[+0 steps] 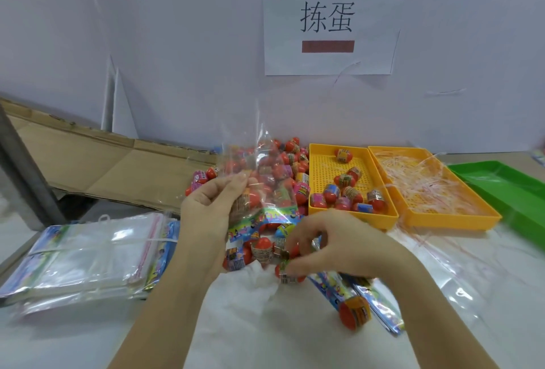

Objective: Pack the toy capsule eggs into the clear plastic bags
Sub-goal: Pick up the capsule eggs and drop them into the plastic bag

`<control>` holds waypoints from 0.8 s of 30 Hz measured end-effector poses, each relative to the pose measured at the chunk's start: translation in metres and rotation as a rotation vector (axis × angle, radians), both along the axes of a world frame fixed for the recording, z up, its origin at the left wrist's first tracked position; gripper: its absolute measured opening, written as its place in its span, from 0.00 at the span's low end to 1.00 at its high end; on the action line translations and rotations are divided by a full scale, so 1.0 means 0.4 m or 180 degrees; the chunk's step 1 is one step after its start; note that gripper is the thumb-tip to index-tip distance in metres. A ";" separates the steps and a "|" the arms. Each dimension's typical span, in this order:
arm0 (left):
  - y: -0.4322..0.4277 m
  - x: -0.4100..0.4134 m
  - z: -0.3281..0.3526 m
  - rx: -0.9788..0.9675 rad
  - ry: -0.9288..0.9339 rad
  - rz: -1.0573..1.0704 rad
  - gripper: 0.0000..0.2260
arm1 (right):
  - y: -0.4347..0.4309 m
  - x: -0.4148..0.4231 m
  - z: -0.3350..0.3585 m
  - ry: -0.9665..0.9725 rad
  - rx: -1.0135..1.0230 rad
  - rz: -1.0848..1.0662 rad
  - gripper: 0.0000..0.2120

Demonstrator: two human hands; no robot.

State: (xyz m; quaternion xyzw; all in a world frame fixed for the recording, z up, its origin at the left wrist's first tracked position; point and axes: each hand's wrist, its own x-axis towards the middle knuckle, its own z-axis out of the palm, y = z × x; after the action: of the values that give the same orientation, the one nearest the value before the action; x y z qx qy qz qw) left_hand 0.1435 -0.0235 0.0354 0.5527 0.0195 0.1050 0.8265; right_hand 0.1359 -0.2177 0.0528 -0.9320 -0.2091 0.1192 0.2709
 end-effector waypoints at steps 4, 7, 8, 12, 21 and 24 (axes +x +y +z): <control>0.000 0.000 -0.003 0.0109 0.0017 0.0076 0.19 | 0.054 -0.016 -0.030 -0.0726 -0.1114 0.0148 0.15; 0.001 0.000 0.000 0.0223 0.0000 0.0107 0.19 | 0.041 -0.014 -0.021 -0.0905 -0.0768 -0.0041 0.12; 0.001 -0.001 0.001 0.0264 -0.0037 0.0105 0.18 | 0.023 -0.012 -0.009 -0.0900 -0.0391 -0.0204 0.12; -0.007 -0.007 0.002 0.0668 -0.0263 0.0109 0.22 | -0.045 -0.008 0.049 -0.1315 0.1949 -0.0963 0.09; -0.035 -0.030 -0.015 0.1734 -0.0682 -0.0208 0.24 | -0.037 -0.023 0.065 -0.1987 0.3596 -0.0440 0.12; -0.041 -0.035 -0.011 0.1804 -0.0878 -0.0345 0.19 | -0.026 -0.024 0.060 -0.2426 0.2582 -0.0896 0.11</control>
State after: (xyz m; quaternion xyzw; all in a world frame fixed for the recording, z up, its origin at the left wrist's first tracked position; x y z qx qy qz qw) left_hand 0.1293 -0.0397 0.0310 0.7417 -0.1523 0.1360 0.6389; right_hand 0.1261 -0.2279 0.0766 -0.7495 -0.1948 -0.3522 0.5256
